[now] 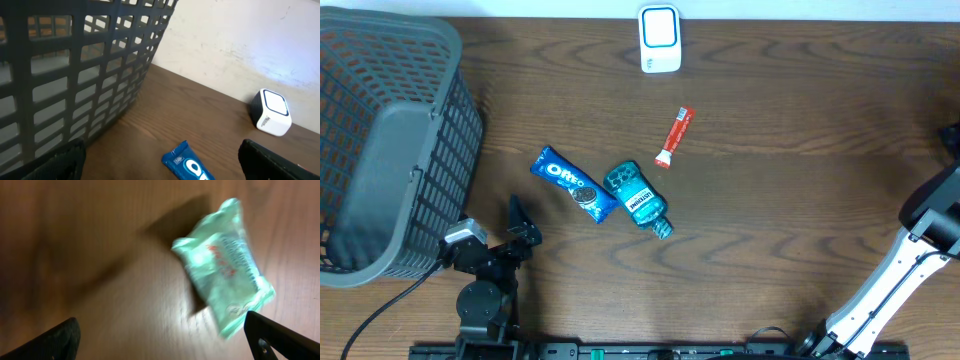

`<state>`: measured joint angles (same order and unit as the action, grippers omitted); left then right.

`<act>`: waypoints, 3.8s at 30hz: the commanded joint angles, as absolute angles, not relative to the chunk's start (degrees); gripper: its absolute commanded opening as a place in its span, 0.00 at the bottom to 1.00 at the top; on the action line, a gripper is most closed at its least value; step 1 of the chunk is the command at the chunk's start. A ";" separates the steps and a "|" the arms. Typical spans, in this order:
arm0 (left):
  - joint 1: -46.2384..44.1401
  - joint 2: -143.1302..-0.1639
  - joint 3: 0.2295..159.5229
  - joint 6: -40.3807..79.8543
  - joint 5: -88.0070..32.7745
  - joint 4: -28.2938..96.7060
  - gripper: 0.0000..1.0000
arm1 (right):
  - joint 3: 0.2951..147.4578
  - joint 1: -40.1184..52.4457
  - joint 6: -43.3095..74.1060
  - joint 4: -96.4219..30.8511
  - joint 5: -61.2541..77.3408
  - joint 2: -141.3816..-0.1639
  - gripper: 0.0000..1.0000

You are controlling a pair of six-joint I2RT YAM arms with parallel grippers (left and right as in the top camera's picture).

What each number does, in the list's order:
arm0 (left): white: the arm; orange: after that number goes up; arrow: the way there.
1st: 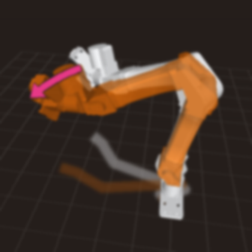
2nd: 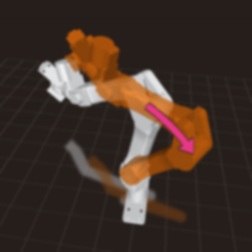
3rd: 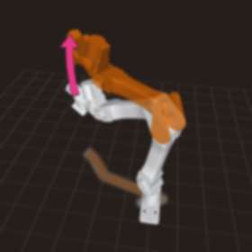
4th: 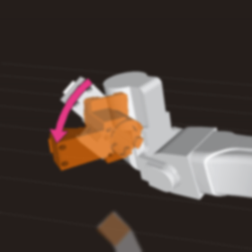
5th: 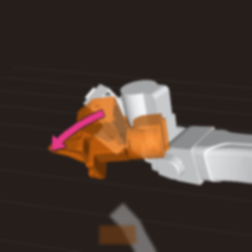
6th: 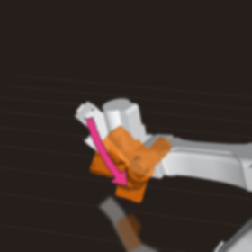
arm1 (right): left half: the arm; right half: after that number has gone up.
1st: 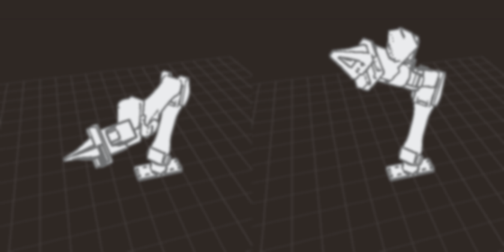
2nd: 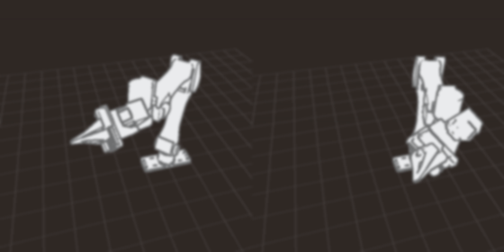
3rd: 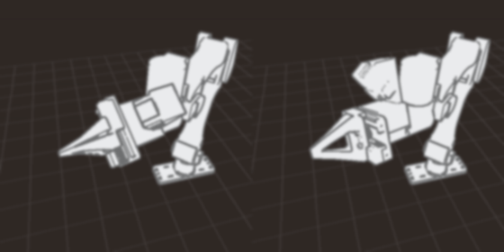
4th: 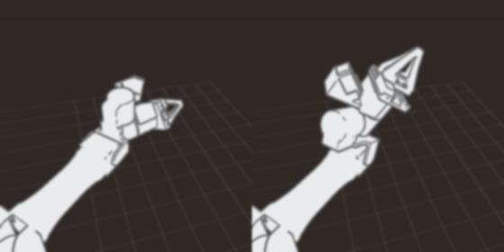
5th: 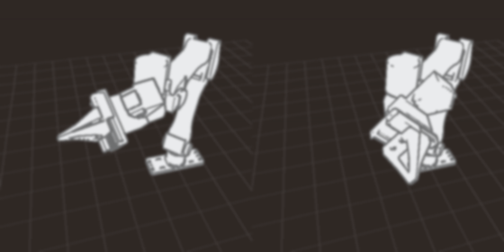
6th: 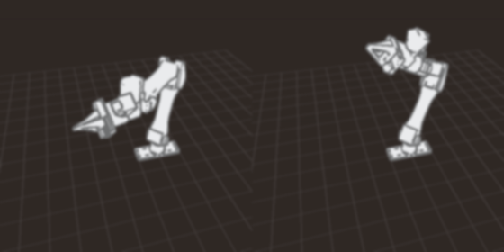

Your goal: Scan the item barcode

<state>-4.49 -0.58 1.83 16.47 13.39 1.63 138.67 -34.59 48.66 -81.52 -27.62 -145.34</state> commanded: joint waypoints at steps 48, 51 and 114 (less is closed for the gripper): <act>-4.19 -0.23 0.23 16.12 13.26 2.72 0.98 | 119.46 24.56 57.08 -69.84 4.38 -143.92 0.59; -4.19 -0.23 0.23 16.12 13.26 2.72 0.98 | 117.36 24.43 57.25 -69.78 3.33 -143.92 0.09; -4.19 -0.23 0.23 16.12 13.26 2.72 0.98 | 123.68 19.11 109.06 -85.27 -8.82 -116.81 0.99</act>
<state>-4.49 -0.58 1.83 16.47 13.39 1.63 123.31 19.33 113.38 -85.73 -7.18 -116.09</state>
